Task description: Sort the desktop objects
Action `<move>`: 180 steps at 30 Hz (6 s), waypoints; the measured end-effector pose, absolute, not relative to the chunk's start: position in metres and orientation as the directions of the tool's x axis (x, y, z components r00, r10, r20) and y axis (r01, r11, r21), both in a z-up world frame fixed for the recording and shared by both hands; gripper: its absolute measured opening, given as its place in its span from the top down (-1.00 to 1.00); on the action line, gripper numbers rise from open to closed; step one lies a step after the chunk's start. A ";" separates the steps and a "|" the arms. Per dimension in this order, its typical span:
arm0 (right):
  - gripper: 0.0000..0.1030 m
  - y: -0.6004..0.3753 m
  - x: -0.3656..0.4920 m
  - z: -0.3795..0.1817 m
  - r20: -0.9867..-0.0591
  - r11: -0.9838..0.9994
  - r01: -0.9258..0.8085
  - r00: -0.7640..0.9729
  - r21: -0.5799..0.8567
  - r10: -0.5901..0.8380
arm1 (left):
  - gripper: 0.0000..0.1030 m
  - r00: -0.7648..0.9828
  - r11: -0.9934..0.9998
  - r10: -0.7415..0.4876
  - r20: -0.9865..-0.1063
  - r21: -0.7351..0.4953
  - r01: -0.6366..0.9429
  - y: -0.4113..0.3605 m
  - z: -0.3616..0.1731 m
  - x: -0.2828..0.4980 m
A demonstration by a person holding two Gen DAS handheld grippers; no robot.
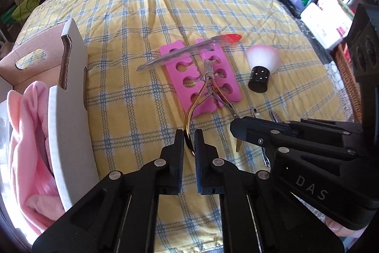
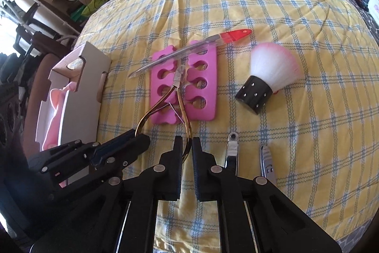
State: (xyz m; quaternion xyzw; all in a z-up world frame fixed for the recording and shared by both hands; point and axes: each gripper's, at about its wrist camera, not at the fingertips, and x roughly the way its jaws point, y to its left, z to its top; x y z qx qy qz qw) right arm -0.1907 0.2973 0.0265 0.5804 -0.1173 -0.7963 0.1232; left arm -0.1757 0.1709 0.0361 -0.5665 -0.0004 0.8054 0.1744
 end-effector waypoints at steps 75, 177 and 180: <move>0.87 0.024 -0.127 0.062 -0.899 -0.908 0.319 -0.254 0.270 -0.357 | 0.57 -0.369 -0.943 0.327 -0.870 -0.326 -0.067 -0.115 0.084 -0.092; 0.80 0.329 -0.110 0.053 -0.824 -0.991 0.111 -0.553 0.072 -0.122 | 0.72 -0.323 -0.846 0.403 -0.856 -0.213 -0.489 0.205 0.059 -0.128; 0.80 0.327 -0.108 0.071 -0.815 -0.991 0.116 -0.566 0.064 -0.119 | 0.73 -0.340 -0.845 0.416 -0.843 -0.221 -0.486 0.196 0.077 -0.131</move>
